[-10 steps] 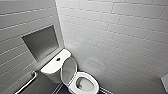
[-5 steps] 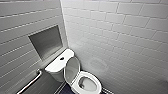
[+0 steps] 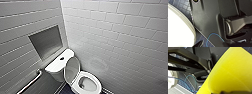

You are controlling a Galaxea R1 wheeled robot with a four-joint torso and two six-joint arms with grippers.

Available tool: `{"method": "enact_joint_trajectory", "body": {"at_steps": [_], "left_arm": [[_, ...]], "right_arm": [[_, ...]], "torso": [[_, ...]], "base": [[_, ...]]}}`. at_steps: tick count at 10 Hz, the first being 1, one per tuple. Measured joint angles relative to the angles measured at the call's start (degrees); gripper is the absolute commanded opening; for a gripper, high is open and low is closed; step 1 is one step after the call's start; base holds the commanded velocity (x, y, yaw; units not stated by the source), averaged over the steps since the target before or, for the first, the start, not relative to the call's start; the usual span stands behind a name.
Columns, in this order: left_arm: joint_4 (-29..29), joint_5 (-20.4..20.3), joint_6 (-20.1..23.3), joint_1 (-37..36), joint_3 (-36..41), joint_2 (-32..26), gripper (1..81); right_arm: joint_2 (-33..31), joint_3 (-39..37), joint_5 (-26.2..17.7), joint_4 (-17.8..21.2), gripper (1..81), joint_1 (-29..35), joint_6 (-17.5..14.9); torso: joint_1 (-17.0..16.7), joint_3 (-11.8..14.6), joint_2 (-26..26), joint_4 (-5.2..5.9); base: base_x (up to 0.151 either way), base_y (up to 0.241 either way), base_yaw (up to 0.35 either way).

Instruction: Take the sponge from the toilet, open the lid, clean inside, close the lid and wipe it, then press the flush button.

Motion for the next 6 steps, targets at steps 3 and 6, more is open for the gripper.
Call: {"method": "enact_joint_trajectory", "body": {"at_steps": [3, 6], "left_arm": [[0.0, 0.1, 0.0, 0.7, 0.0, 0.0, 81.1], [0.0, -0.3, 0.0, -0.4, 0.0, 0.0, 81.1]], "right_arm": [[0.0, -0.1, -0.2, 0.0, 1.0, -0.5, 0.0], [0.0, -0.1, 0.1, 0.0, 1.0, 0.3, 0.0]], "torso": [[-0.2, 0.0, 0.0, 0.0], [-0.1, 0.0, 0.1, 0.0]], "base": [[0.073, 0.0, 0.0], [0.089, 0.0, 0.0]]}}
